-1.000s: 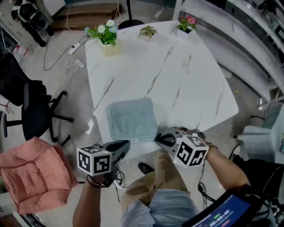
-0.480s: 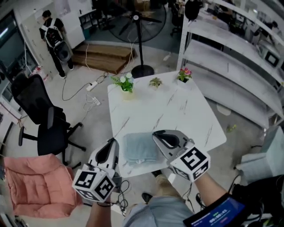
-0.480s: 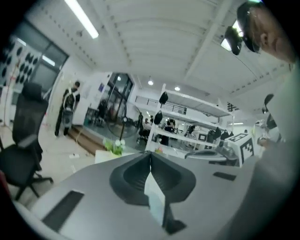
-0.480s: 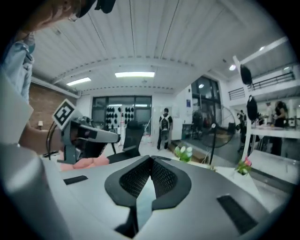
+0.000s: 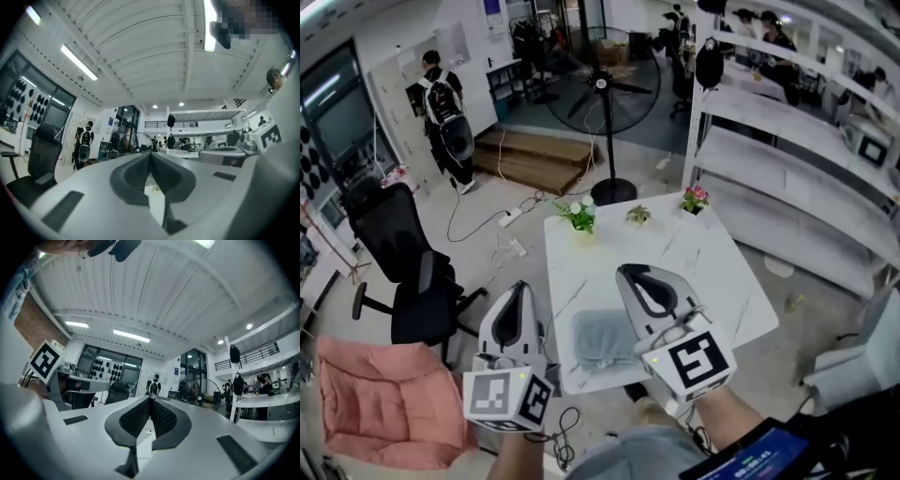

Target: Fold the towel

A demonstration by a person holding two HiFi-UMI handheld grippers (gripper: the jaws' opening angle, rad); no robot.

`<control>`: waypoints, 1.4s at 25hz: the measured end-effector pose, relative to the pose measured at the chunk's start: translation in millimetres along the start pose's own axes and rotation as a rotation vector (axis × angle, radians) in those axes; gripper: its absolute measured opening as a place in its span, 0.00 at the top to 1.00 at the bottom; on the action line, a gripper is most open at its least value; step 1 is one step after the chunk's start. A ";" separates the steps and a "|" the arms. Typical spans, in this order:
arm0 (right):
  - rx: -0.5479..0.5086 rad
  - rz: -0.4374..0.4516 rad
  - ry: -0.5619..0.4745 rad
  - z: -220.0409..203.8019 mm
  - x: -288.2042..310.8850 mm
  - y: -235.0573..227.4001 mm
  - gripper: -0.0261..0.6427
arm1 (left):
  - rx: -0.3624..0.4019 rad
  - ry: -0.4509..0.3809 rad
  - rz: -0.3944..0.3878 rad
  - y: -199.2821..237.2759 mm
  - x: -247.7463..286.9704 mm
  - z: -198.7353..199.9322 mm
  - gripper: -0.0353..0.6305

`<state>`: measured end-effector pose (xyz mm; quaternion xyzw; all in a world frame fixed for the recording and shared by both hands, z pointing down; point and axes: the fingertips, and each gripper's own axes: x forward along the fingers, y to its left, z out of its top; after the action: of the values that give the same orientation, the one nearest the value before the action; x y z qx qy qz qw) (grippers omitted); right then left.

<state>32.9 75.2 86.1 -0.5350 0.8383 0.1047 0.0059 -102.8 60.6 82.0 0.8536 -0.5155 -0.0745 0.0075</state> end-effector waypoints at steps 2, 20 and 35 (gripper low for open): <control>0.014 0.002 0.026 -16.0 -4.4 6.3 0.93 | 0.004 0.009 0.008 0.1 -3.9 -8.0 0.94; 0.041 0.002 0.046 -47.7 1.9 23.5 0.94 | 0.025 0.063 0.010 1.7 -0.6 -34.7 0.94; 0.019 0.017 0.022 -34.0 -3.9 31.4 0.94 | 0.027 0.045 -0.001 -8.4 -5.1 -28.5 0.94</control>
<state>9.9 85.2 125.1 -0.5289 0.8438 0.0910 0.0008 -93.9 67.2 110.1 0.8555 -0.5155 -0.0481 0.0076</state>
